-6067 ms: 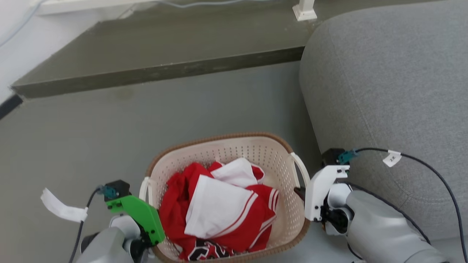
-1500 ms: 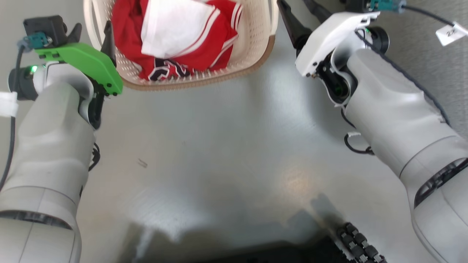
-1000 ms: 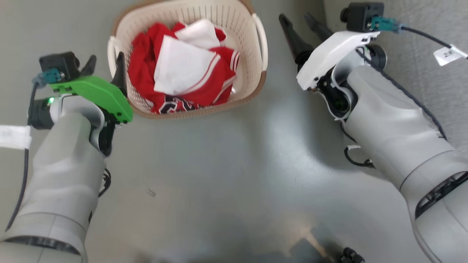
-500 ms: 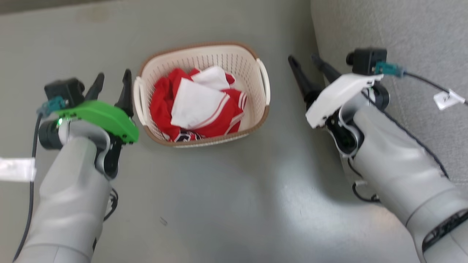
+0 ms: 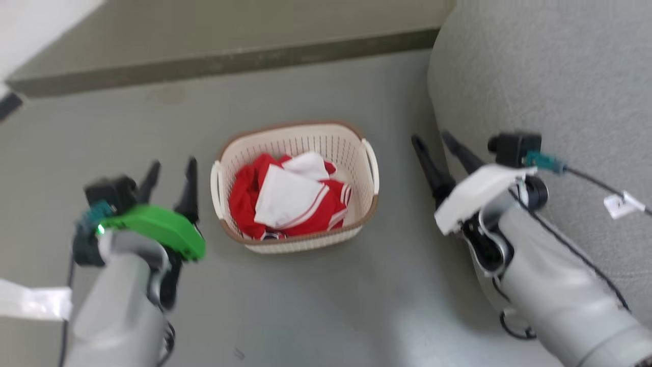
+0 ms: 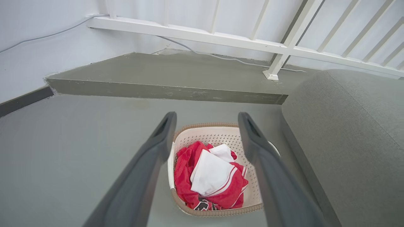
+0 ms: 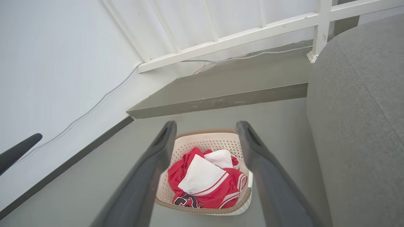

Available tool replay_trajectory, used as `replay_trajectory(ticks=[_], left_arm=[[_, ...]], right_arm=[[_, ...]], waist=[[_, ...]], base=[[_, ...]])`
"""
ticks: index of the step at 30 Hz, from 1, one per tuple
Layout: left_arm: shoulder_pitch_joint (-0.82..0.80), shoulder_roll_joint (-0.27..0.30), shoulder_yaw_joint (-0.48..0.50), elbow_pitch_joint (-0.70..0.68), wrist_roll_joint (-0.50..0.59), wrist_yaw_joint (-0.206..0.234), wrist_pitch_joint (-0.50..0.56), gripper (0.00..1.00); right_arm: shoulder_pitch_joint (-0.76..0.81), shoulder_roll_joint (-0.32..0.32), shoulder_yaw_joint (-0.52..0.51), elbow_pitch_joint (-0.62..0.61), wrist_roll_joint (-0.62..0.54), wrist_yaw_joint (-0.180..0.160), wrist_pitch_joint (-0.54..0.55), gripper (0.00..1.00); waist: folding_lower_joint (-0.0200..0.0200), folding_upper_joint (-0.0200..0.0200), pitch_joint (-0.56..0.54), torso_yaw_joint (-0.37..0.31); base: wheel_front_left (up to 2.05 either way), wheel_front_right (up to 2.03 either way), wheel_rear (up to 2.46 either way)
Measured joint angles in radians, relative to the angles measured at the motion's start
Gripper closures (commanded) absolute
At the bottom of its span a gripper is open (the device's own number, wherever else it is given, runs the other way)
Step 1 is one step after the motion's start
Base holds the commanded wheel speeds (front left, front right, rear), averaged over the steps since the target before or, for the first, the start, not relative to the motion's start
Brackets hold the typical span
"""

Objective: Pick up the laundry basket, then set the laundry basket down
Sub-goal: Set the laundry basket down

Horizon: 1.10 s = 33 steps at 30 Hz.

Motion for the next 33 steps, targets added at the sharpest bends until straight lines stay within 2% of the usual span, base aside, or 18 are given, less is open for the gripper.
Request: replay_trajectory(ticks=[4,9,15,21,33], left_arm=[[0.082,-0.02,0.018,-0.045,0.011,0.01,0.0,0.0],[0.152,-0.02,0.037,-0.08,0.02,0.021,0.0,0.0],[0.214,-0.024,0.04,-0.116,0.028,0.023,0.0,0.0],[0.264,-0.031,0.039,-0.142,0.036,0.023,0.0,0.0],[0.311,-0.039,0.04,-0.193,0.052,0.023,0.0,0.0]], right_arm=[[0.086,-0.019,-0.036,-0.038,-0.042,-0.03,0.0,0.0],[0.163,-0.026,-0.059,-0.072,-0.057,-0.049,0.0,0.0],[0.224,-0.026,-0.067,-0.109,-0.09,-0.051,0.0,0.0],[0.271,-0.026,-0.074,-0.137,-0.111,-0.068,0.0,0.0],[0.328,-0.028,-0.103,-0.186,-0.134,-0.09,0.0,0.0]], waist=[[0.0,0.0,-0.066,0.003],[0.0,0.0,-0.128,0.007],[0.0,0.0,-0.179,0.01],[0.0,0.0,-0.209,0.009],[0.0,0.0,-0.224,0.008]], base=[[0.0,0.0,0.0],[0.0,0.0,0.0],[0.0,0.0,0.0],[0.0,0.0,0.0],[0.0,0.0,0.0]])
